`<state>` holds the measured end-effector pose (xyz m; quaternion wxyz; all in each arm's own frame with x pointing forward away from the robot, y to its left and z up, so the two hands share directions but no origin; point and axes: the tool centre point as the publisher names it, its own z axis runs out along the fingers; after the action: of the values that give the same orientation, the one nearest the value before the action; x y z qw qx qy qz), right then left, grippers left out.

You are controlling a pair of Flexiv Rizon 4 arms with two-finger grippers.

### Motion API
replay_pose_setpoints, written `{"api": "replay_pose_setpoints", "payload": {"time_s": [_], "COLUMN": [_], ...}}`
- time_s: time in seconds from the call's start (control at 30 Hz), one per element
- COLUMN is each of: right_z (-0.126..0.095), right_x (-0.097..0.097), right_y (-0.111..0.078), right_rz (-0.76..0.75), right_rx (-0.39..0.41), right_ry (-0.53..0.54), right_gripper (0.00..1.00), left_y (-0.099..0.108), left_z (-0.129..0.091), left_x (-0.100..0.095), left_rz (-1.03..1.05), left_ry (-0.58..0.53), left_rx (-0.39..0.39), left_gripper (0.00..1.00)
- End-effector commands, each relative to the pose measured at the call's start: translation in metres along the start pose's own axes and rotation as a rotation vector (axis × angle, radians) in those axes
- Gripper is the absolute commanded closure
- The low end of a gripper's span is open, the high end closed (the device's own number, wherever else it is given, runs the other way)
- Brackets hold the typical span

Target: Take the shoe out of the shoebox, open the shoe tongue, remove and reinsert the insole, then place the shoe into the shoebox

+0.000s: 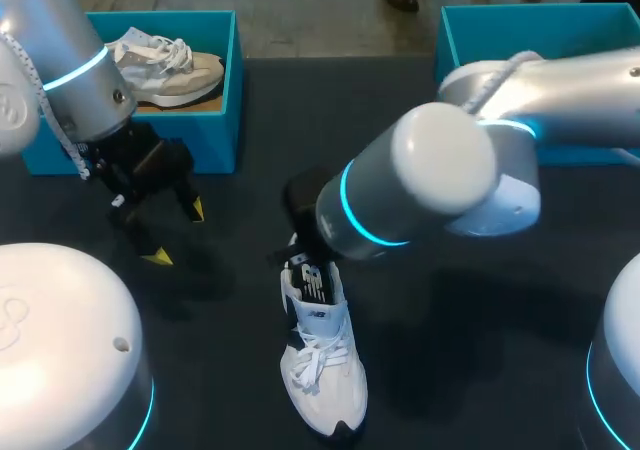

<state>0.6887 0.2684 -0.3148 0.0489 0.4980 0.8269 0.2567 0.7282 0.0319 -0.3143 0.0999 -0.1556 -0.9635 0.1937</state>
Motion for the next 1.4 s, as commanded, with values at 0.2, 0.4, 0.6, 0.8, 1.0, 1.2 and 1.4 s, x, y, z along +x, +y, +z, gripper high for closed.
{"api": "replay_pose_setpoints", "payload": {"time_s": [0.2,0.4,0.6,0.8,1.0,1.2,1.4], "right_z": [0.012,0.020,0.024,0.030,0.043,0.066,0.076], "right_x": [-0.001,-0.013,-0.030,-0.043,-0.051,-0.053,-0.051], "right_y": [0.004,0.003,0.001,0.001,0.004,0.004,0.000], "right_rz": [-0.027,-0.020,-0.007,0.001,-0.020,-0.065,-0.073], "right_rx": [0.020,0.032,0.040,0.053,0.075,0.087,0.086], "right_ry": [-0.182,-0.182,-0.157,-0.156,-0.196,-0.229,-0.221], "right_gripper": [1.00,1.00,1.00,1.00,1.00,1.00,1.00], "left_y": [0.011,0.022,0.027,0.032,0.039,0.050,0.052], "left_z": [-0.008,-0.014,-0.018,-0.021,-0.021,-0.024,-0.025], "left_x": [-0.002,-0.003,-0.002,-0.010,-0.019,-0.027,-0.028], "left_rz": [0.109,0.221,0.335,0.355,0.357,0.338,0.333], "left_ry": [0.065,0.117,0.142,0.155,0.156,0.164,0.164], "left_rx": [0.013,-0.018,-0.095,-0.126,-0.138,-0.112,-0.118], "left_gripper": [0.00,0.00,0.00,0.00,0.00,0.00,0.00]}}
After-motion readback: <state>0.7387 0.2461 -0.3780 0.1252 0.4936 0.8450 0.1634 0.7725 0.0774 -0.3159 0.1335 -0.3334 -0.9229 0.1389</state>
